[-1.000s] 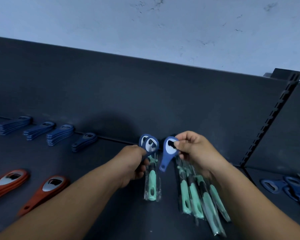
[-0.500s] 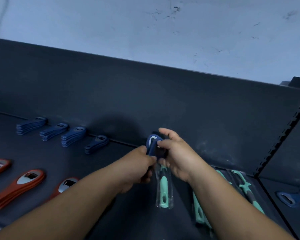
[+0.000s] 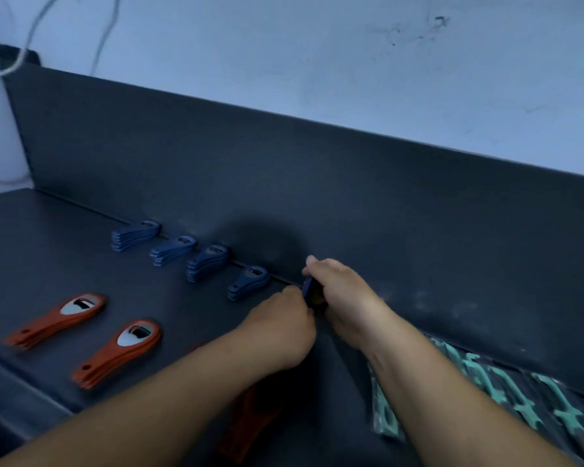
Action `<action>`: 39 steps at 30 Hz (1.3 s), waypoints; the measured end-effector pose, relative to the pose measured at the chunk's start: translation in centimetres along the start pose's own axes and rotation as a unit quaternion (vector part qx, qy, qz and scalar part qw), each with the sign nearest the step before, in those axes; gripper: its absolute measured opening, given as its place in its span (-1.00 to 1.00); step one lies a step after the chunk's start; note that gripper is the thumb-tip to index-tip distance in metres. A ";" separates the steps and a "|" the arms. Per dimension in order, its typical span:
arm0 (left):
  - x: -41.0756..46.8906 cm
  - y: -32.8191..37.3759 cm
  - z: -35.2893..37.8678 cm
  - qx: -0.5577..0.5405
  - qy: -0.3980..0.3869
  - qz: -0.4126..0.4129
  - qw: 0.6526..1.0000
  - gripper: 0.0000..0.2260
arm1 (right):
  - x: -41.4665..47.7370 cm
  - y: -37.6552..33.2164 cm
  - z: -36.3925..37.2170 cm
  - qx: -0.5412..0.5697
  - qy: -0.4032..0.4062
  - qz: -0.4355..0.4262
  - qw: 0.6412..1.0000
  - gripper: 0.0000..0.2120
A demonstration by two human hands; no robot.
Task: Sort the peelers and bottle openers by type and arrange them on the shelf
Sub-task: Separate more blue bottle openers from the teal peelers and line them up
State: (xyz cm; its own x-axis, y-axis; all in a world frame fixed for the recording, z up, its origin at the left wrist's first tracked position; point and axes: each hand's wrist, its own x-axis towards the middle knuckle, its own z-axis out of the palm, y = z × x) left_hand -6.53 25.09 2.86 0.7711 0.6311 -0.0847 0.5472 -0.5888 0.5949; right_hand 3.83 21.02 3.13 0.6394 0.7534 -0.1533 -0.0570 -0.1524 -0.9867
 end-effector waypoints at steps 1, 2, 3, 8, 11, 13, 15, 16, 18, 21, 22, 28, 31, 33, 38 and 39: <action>0.4 -0.4 -0.4 -0.031 -0.008 -0.010 0.999 -0.87 | 0.5 0.1 0.2 0.008 -0.003 0.011 1.000 -0.80; 0.7 -0.9 -0.7 -0.065 -0.011 -0.018 0.998 -0.85 | 0.8 0.1 0.2 0.019 -0.002 0.021 1.000 -0.81; 1.1 -1.3 -1.0 -0.099 -0.011 -0.029 0.995 -0.82 | 1.1 0.2 0.1 0.022 0.000 0.026 0.999 -0.84; 2.5 -2.8 -1.3 -0.197 -0.067 -0.091 0.974 -0.87 | 2.8 1.1 -0.3 0.005 -0.002 0.035 0.999 -0.82; 3.2 -3.1 -1.4 -0.055 -0.036 -0.069 0.995 -0.80 | 4.3 1.5 0.0 -0.008 0.018 0.045 0.999 -0.85; 3.3 -3.2 -1.4 0.029 0.012 -0.043 0.999 -0.72 | 5.2 1.8 0.1 -0.025 0.031 0.053 0.998 -0.86; 3.7 -3.3 -1.0 0.080 0.053 -0.019 0.995 -0.68 | 6.0 2.1 0.2 -0.041 0.040 0.064 0.996 -0.88; 4.0 -3.4 -0.6 0.101 0.066 -0.012 0.993 -0.70 | 6.3 2.3 0.2 -0.050 0.042 0.068 0.996 -0.88; 4.5 -3.4 0.0 0.123 0.073 -0.005 0.990 -0.75 | 6.7 2.5 0.2 -0.079 0.047 0.072 0.993 -0.89; 5.0 -3.4 0.6 0.133 0.063 -0.001 0.989 -0.79 | 7.3 3.1 0.1 -0.120 0.057 0.061 0.989 -0.87; 5.2 -3.4 0.7 0.134 0.065 0.000 0.989 -0.79 | 7.5 3.3 0.1 -0.136 0.060 0.050 0.988 -0.86; 5.6 -3.4 1.6 0.149 0.088 0.014 0.985 -0.83 | 7.8 4.1 -0.1 -0.326 0.091 -0.050 0.940 -0.91; 5.7 -3.3 1.8 0.154 0.097 0.018 0.983 -0.86 | 7.6 4.5 0.1 -0.396 0.102 -0.083 0.909 -0.89; 5.7 -3.3 1.9 0.157 0.102 0.018 0.982 -0.87 | 7.5 4.7 0.1 -0.414 0.102 -0.093 0.900 -0.88; 5.6 -3.3 1.9 0.163 0.106 0.013 0.981 -0.81 | 7.0 4.2 -0.4 -0.378 0.091 -0.096 0.916 -0.81; 5.4 -3.2 1.8 0.167 0.103 0.010 0.980 -0.78 | 6.7 4.1 -0.7 -0.369 0.090 -0.098 0.920 -0.80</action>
State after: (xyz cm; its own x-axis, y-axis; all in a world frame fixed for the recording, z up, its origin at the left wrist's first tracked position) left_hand -3.50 29.49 -0.98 0.7197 0.6858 0.1083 0.6351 -0.7133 0.2963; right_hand 8.38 25.04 -1.89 0.7020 0.7052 0.0998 0.5664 -0.4678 -0.6784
